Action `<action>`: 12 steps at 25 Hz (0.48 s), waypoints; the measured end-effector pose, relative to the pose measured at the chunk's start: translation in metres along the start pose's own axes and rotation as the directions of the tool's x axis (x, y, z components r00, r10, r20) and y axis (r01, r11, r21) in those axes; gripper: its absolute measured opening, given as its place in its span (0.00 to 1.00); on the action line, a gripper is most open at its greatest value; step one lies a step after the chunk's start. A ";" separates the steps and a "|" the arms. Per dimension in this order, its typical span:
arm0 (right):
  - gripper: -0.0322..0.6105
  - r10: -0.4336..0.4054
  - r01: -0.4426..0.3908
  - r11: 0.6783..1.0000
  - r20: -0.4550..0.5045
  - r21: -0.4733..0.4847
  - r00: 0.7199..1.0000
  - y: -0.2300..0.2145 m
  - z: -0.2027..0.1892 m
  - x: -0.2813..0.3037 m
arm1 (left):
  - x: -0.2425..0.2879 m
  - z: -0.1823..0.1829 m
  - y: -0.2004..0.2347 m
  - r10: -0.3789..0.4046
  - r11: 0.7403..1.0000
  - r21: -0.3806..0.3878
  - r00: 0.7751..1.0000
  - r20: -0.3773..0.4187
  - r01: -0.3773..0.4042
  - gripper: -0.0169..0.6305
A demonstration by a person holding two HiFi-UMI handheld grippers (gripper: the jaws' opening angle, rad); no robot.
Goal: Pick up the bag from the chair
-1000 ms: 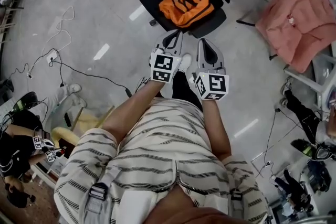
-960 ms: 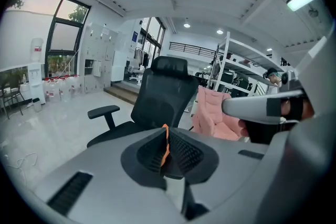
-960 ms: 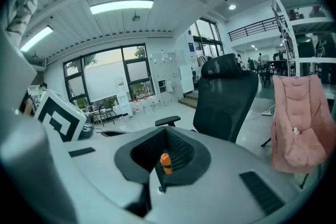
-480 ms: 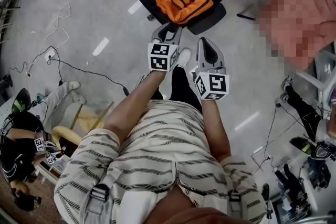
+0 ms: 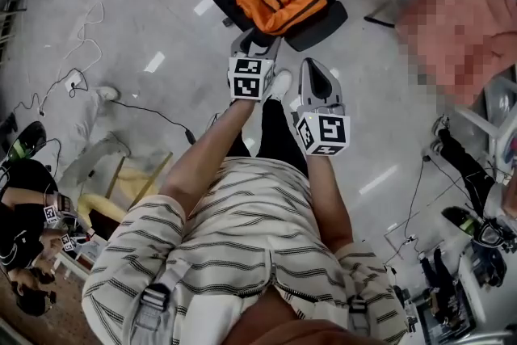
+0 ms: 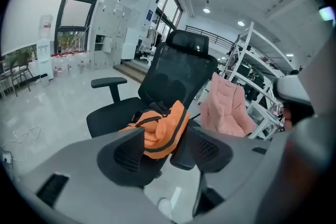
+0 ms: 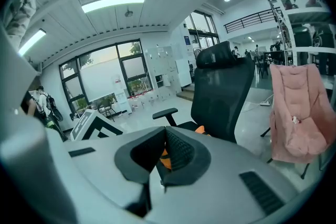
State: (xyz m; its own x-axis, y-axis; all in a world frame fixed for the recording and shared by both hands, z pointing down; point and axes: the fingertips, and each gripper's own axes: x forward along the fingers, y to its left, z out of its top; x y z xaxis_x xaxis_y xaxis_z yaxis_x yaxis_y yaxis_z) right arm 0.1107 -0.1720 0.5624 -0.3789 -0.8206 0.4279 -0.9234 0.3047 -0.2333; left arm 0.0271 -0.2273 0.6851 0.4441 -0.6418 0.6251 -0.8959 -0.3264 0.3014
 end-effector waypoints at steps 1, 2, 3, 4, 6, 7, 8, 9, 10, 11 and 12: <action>0.08 -0.003 0.003 1.000 -0.003 0.003 1.000 -0.002 -0.001 0.000 | 0.003 0.000 0.000 0.000 1.000 0.016 1.000 -0.002 0.000 0.42; 0.08 -0.006 0.006 1.000 -0.007 0.006 1.000 -0.003 -0.002 0.001 | 0.006 0.000 0.001 -0.002 1.000 0.029 1.000 -0.005 0.003 0.42; 0.08 -0.008 0.008 1.000 -0.011 0.010 1.000 -0.004 -0.004 0.001 | 0.008 0.000 0.002 -0.005 0.999 0.035 1.000 -0.007 0.005 0.42; 0.08 -0.009 0.009 1.000 -0.015 0.014 1.000 -0.005 -0.006 0.001 | 0.011 0.000 0.003 -0.006 0.999 0.032 1.000 -0.007 0.006 0.42; 0.08 -0.005 0.006 1.000 -0.022 0.016 1.000 -0.003 -0.010 0.002 | 0.016 0.000 0.007 -0.006 1.000 0.019 1.000 -0.003 0.006 0.42; 0.08 -0.002 0.003 1.000 -0.025 0.016 1.000 -0.002 -0.011 0.003 | 0.019 0.000 0.008 -0.008 1.000 0.018 1.000 -0.004 0.008 0.42; 0.08 0.001 0.000 1.000 -0.028 0.017 1.000 -0.001 -0.013 0.003 | 0.022 -0.001 0.008 -0.011 1.000 0.022 1.000 -0.008 0.012 0.42; 0.08 0.003 -0.002 1.000 -0.031 0.018 1.000 -0.001 -0.014 0.004 | 0.025 -0.002 0.008 -0.014 0.999 0.029 1.000 -0.013 0.015 0.42; 0.08 0.004 -0.004 1.000 -0.034 0.019 0.999 0.000 -0.015 0.004 | 0.027 -0.002 0.008 -0.015 0.999 0.040 1.000 -0.018 0.016 0.42; 0.08 0.006 -0.006 1.000 -0.037 0.020 0.999 0.001 -0.017 0.004 | 0.029 -0.002 0.008 -0.013 0.999 0.052 1.000 -0.022 0.014 0.42; 0.08 0.008 -0.007 1.000 -0.039 0.020 0.999 0.002 -0.018 0.005 | 0.031 -0.003 0.008 -0.011 0.998 0.063 1.000 -0.026 0.012 0.42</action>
State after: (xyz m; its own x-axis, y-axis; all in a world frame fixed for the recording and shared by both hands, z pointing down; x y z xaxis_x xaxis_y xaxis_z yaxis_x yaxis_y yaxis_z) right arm 0.1064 -0.1668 0.5795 -0.3884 -0.7987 0.4596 -0.9192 0.3009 -0.2539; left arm 0.0332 -0.2479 0.7089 0.4531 -0.6200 0.6406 -0.8880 -0.3774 0.2628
